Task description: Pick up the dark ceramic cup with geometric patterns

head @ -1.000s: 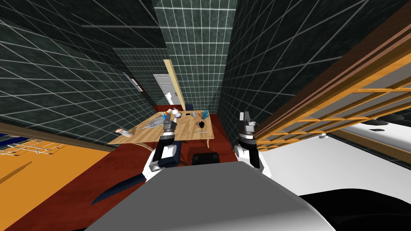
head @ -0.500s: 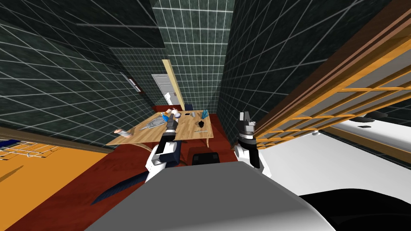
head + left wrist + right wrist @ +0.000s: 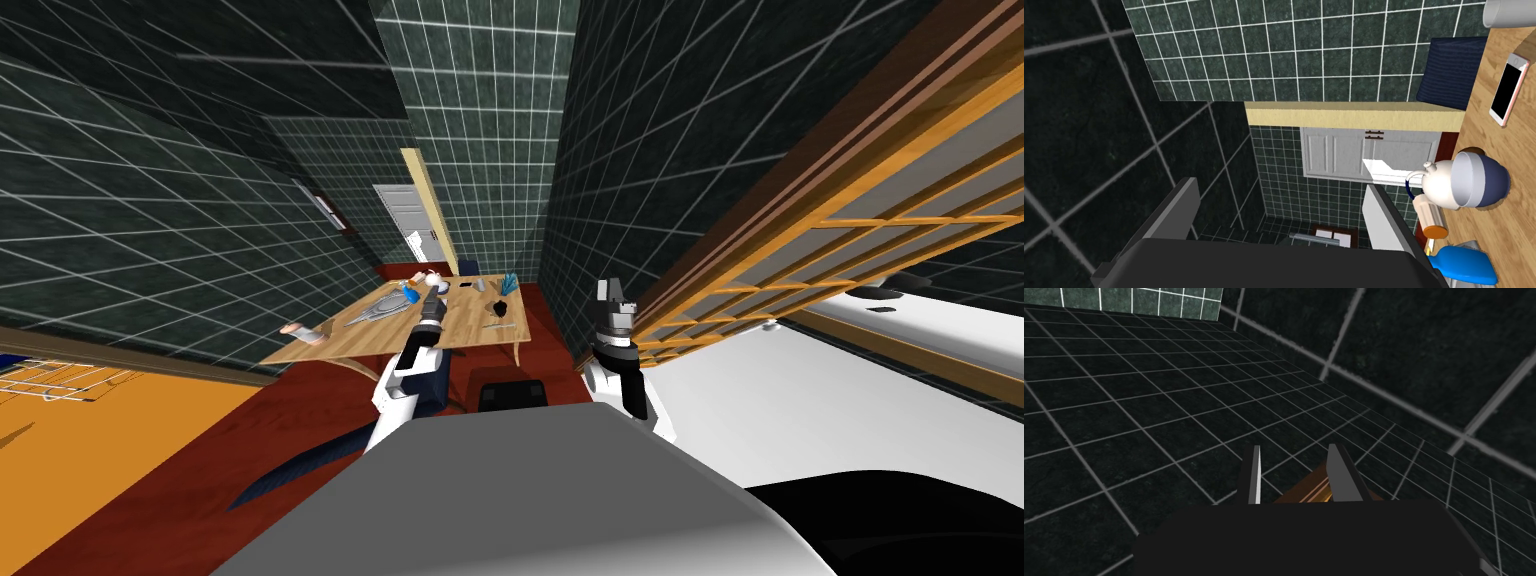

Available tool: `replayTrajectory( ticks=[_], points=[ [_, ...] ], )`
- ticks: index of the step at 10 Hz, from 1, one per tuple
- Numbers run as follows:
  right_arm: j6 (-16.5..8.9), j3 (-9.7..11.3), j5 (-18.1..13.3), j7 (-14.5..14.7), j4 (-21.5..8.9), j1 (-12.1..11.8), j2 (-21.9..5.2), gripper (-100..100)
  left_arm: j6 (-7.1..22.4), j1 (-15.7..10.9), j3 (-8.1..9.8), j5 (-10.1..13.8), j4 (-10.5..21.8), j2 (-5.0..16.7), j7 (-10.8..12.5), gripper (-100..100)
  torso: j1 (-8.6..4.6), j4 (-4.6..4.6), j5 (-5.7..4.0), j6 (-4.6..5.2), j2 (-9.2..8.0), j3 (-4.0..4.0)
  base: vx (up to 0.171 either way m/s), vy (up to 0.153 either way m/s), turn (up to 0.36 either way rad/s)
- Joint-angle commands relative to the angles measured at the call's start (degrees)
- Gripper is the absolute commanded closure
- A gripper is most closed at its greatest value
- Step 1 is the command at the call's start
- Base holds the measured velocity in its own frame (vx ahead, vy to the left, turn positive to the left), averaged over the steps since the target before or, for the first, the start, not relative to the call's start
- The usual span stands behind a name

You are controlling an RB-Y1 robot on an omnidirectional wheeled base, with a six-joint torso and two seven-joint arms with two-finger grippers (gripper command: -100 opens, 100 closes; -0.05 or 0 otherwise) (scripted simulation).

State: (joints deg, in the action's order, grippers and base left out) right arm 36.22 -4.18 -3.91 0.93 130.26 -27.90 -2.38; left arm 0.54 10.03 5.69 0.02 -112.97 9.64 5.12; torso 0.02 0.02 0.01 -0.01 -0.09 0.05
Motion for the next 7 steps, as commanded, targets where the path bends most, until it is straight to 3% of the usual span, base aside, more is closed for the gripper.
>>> replayTrajectory(
  ticks=[1, 4, 7],
  points=[
    [0.0, 0.0, 0.0, 0.0, 0.0, 0.0, 0.0, 0, 2.86, -2.2, 0.32, -0.43, 2.12, -0.12, 0.13, -100, 0.0, 0.0, 0.0, 0.0, 0.0, 0.0, -0.033, 0.005, -0.042],
    [0.0, 0.0, 0.0, 0.0, 0.0, 0.0, 0.0, 0, 7.01, -4.04, 0.72, -0.67, 4.07, -0.04, 0.38, -100, 0.0, 0.0, 0.0, 0.01, -0.01, 0.0, -0.028, 0.003, -0.041],
    [0.0, 0.0, 0.0, 0.0, 0.0, 0.0, 0.0, 0, 11.85, -7.77, 1.59, -1.11, 8.02, -0.03, 0.83, -100, -0.01, 0.0, 0.0, 0.0, 0.02, -0.01, -0.026, 0.001, -0.052]
  ],
)
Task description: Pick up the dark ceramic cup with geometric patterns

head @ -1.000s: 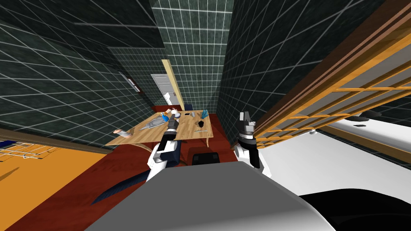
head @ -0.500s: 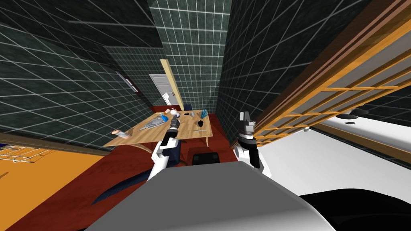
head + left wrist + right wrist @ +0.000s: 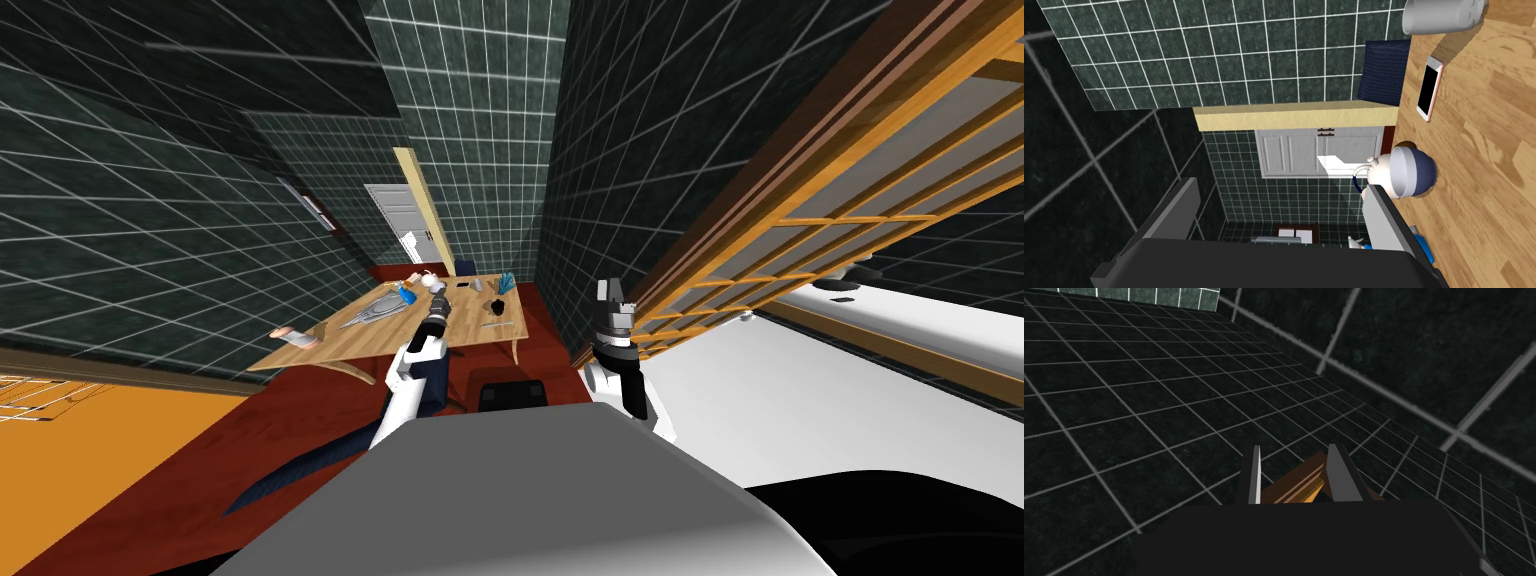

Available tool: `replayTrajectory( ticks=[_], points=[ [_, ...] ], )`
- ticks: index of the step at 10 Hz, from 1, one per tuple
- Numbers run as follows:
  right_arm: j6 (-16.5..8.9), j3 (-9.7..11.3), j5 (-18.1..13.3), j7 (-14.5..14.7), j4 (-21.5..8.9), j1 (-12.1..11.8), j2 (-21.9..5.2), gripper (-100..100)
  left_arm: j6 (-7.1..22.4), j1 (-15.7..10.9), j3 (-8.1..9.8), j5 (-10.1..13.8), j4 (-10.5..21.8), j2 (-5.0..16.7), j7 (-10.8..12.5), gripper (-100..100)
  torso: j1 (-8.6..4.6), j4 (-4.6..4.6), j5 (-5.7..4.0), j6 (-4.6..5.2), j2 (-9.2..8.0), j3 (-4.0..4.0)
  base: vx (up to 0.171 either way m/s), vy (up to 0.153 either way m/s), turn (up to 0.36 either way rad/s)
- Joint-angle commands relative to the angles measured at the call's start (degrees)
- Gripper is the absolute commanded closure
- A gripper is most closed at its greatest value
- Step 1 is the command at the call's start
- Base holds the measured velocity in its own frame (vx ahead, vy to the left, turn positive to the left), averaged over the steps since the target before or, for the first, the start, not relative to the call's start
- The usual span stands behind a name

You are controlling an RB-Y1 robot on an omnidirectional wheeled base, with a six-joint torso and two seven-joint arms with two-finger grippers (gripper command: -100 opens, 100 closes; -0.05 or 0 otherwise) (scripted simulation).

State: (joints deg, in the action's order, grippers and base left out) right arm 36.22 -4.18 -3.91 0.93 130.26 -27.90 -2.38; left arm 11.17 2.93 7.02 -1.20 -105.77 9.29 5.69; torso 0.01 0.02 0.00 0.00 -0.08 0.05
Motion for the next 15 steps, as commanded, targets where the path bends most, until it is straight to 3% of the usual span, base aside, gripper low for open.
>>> replayTrajectory(
  ticks=[1, 6, 11, 13, 15],
  points=[
    [0.0, 0.0, 0.0, 0.0, 0.0, 0.0, 0.0, 0, 2.41, -0.67, 0.27, 0.11, 0.82, 0.32, 0.26, -100, 0.0, 0.0, 0.0, 0.0, 0.0, 0.0, -0.021, 0.002, -0.042],
    [0.0, 0.0, 0.0, 0.0, 0.0, 0.0, 0.0, 0, 10.6, -6.23, 1.74, -0.4, 6.88, 0.15, 0.72, -100, -0.02, -0.01, 0.0, -0.02, 0.03, -0.02, -0.019, -0.003, -0.066],
    [0.0, 0.0, 0.0, 0.0, 0.0, 0.0, 0.0, 0, 16.59, -9.74, 2.83, -0.62, 11.08, -0.04, 0.85, -100, -0.05, -0.01, -0.01, 0.0, 0.05, -0.03, -0.014, -0.007, -0.07],
    [0.0, 0.0, 0.0, 0.0, 0.0, 0.0, 0.0, 0, 20.5, -13.05, 4.01, -0.73, 15.15, -0.36, 0.82, -100, -0.04, -0.01, -0.01, -0.01, 0.06, -0.03, -0.011, -0.014, -0.129],
    [0.0, 0.0, 0.0, 0.0, 0.0, -0.01, 0.0, 0, 23.47, -14.64, 4.62, -0.74, 17.42, -0.6, 0.76, -100, -0.06, -0.01, -0.02, -0.03, 0.06, -0.03, -0.007, -0.013, -0.102]
  ],
)
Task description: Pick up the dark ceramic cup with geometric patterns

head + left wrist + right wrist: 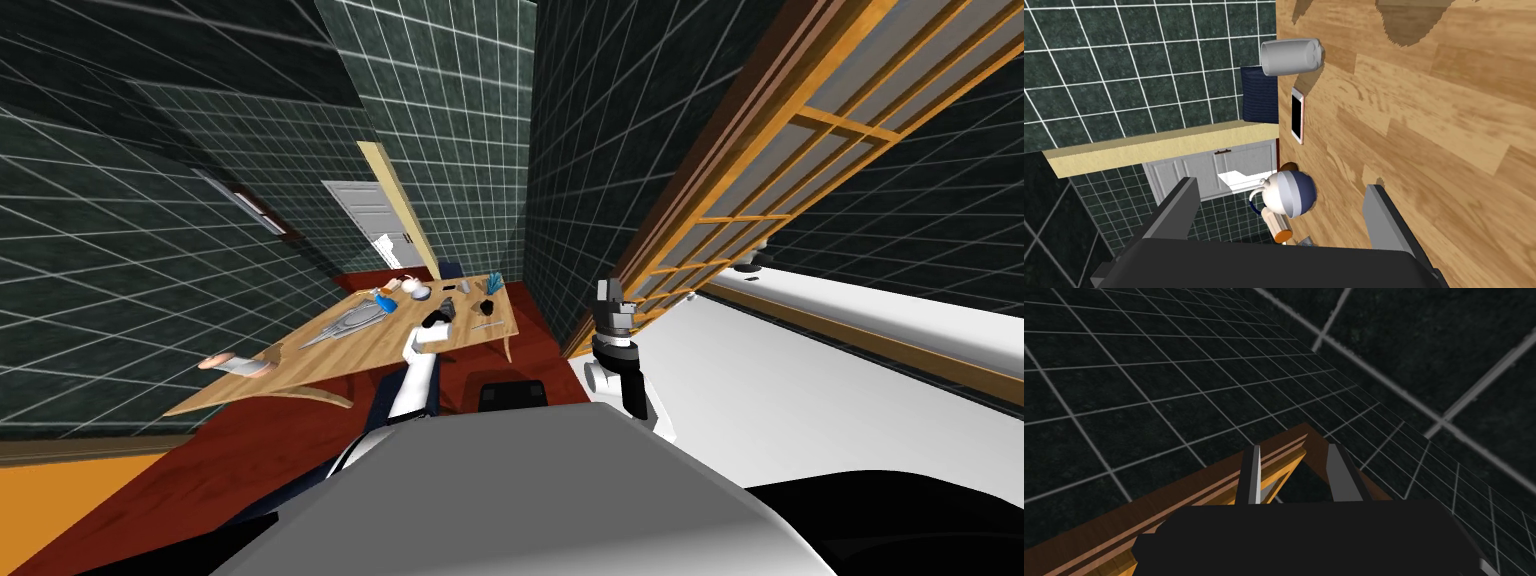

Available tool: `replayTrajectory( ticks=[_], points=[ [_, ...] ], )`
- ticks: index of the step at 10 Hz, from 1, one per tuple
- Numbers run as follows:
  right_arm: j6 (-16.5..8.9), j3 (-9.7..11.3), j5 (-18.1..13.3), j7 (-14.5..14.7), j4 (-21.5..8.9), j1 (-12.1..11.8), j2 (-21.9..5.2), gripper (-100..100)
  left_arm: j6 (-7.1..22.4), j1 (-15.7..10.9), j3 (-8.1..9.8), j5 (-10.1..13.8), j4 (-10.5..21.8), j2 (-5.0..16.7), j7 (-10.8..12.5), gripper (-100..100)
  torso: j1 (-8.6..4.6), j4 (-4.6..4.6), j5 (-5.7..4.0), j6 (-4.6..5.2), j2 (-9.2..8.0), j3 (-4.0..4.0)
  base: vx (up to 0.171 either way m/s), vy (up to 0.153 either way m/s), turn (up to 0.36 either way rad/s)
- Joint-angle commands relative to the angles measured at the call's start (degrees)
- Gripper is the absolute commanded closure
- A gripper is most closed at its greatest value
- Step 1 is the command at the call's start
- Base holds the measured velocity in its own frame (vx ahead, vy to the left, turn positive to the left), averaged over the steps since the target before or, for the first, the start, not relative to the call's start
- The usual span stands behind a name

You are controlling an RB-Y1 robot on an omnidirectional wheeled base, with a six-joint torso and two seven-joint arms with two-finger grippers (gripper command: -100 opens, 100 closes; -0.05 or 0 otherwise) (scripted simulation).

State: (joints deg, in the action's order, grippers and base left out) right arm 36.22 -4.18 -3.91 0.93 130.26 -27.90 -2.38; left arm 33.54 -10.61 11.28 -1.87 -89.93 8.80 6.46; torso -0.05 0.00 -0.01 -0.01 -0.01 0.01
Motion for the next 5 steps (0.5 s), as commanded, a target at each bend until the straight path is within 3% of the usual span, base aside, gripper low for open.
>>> replayTrajectory(
  ticks=[1, 3, 4, 5],
  points=[
    [0.0, 0.0, 0.0, 0.0, 0.0, 0.0, 0.0, 0, 1.6, -1.1, 0.36, -0.08, 1.58, -0.11, -0.01, -100, 0.0, 0.0, 0.0, 0.0, 0.0, 0.0, -0.003, -0.009, -0.051],
    [0.0, 0.0, 0.0, 0.0, 0.0, 0.0, 0.0, 0, 5.33, -4.12, 1.61, -0.05, 5.66, -0.66, -0.22, -100, 0.0, -0.01, 0.0, 0.01, 0.03, -0.02, 0.004, -0.015, -0.147],
    [0.0, 0.0, 0.0, 0.0, 0.0, 0.0, 0.0, 0, 5.98, -4.12, 1.61, -0.05, 5.66, -0.66, -0.22, -100, -0.02, -0.01, 0.0, 0.0, 0.05, -0.03, 0.007, -0.013, -0.072],
    [0.0, 0.0, 0.0, 0.0, 0.0, -0.01, 0.0, 0, 8.01, -5.53, 2.23, -0.01, 7.64, -0.96, -0.36, -100, 0.01, -0.01, 0.0, -0.03, 0.05, -0.03, 0.008, -0.017, -0.121]
  ],
)
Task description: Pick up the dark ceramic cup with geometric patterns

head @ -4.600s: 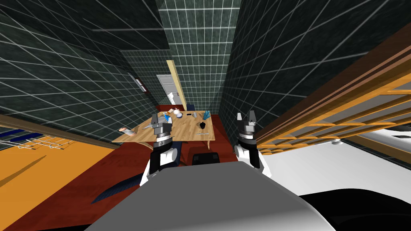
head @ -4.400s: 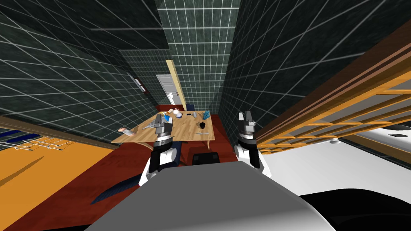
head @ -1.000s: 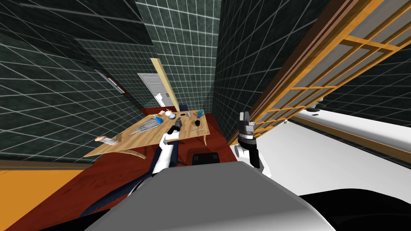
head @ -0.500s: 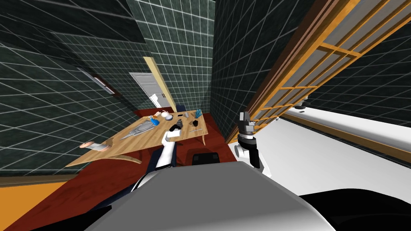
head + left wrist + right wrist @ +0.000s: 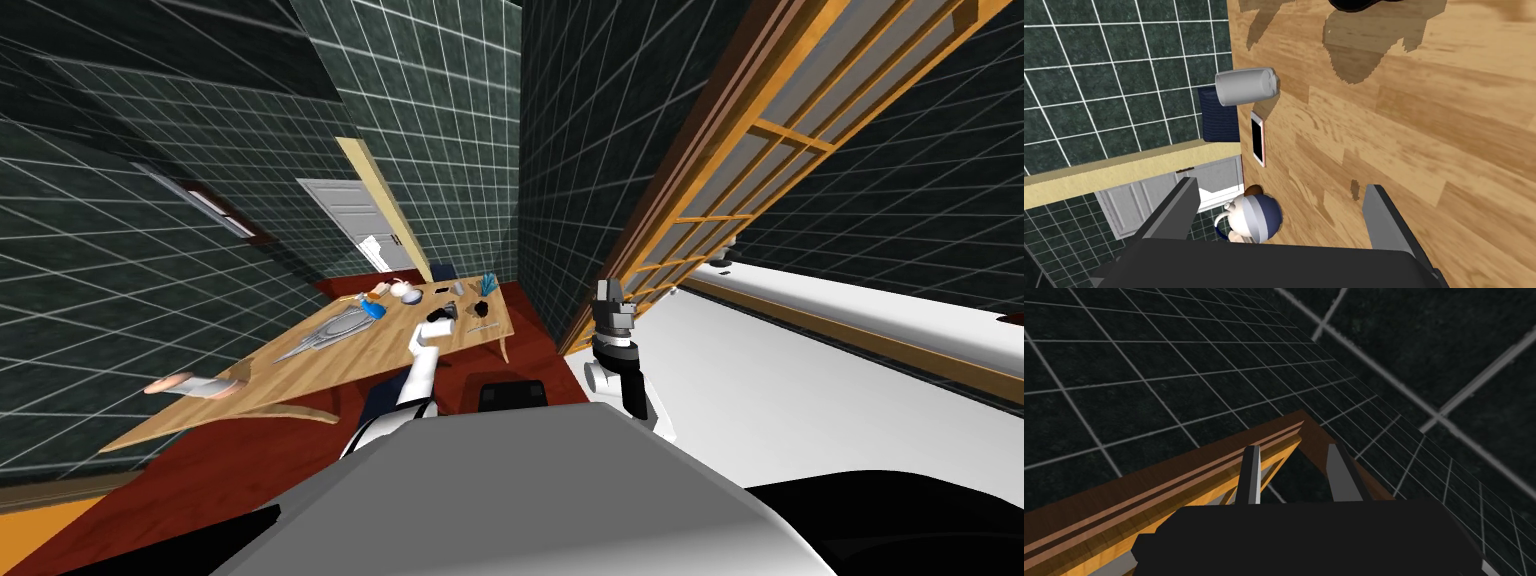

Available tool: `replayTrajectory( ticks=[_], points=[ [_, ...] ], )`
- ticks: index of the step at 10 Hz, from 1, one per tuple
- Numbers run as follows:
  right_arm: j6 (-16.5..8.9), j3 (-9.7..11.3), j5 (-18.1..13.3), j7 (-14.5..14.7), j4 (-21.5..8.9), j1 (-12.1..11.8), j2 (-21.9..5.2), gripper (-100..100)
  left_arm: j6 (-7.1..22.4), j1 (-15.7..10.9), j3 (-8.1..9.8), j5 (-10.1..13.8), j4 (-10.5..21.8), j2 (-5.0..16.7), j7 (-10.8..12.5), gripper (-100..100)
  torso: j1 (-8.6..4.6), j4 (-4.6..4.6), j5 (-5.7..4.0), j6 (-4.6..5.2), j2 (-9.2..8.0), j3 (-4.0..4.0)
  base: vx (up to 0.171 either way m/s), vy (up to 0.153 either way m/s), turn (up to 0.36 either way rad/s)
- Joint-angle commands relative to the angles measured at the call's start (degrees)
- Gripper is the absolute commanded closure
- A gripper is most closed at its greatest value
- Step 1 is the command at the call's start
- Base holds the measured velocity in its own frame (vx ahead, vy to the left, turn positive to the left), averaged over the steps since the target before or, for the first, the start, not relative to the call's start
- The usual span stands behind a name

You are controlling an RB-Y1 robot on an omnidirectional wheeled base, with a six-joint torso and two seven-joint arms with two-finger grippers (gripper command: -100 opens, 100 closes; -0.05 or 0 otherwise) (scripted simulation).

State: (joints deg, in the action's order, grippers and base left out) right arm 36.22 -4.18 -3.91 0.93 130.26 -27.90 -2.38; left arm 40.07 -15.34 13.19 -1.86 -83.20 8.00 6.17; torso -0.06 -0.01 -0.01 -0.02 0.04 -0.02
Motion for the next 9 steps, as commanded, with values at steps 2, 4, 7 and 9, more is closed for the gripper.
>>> replayTrajectory(
  ticks=[2, 4, 7, 9],
  points=[
    [0.0, 0.0, 0.0, 0.0, 0.0, 0.0, 0.0, 0, 3.44, -2.14, 0.94, 0.04, 2.83, -0.48, -0.22, -100, -0.02, 0.0, -0.01, 0.01, 0.02, -0.01, 0.011, -0.017, -0.134],
    [0.0, 0.0, 0.0, 0.0, 0.0, 0.0, 0.0, 0, 6.62, -4.53, 2.15, 0.16, 6.51, -1.07, -0.55, -100, 0.0, -0.01, 0.0, -0.01, 0.02, -0.01, 0.021, -0.019, -0.157],
    [0.0, 0.0, 0.0, 0.0, 0.0, 0.0, 0.0, 0, 10.38, -6.59, 3.28, 0.3, 9.89, -1.41, -0.88, -100, 0.03, -0.01, 0.0, -0.02, 0.04, -0.03, 0.024, -0.009, -0.113],
    [0.0, 0.0, 0.0, 0.0, 0.0, -0.01, 0.0, 0, 13.31, -8.26, 4.28, 0.42, 12.9, -1.48, -1.19, -100, 0.02, -0.02, 0.0, -0.02, 0.1, -0.05, 0.043, -0.006, -0.161]
  ],
)
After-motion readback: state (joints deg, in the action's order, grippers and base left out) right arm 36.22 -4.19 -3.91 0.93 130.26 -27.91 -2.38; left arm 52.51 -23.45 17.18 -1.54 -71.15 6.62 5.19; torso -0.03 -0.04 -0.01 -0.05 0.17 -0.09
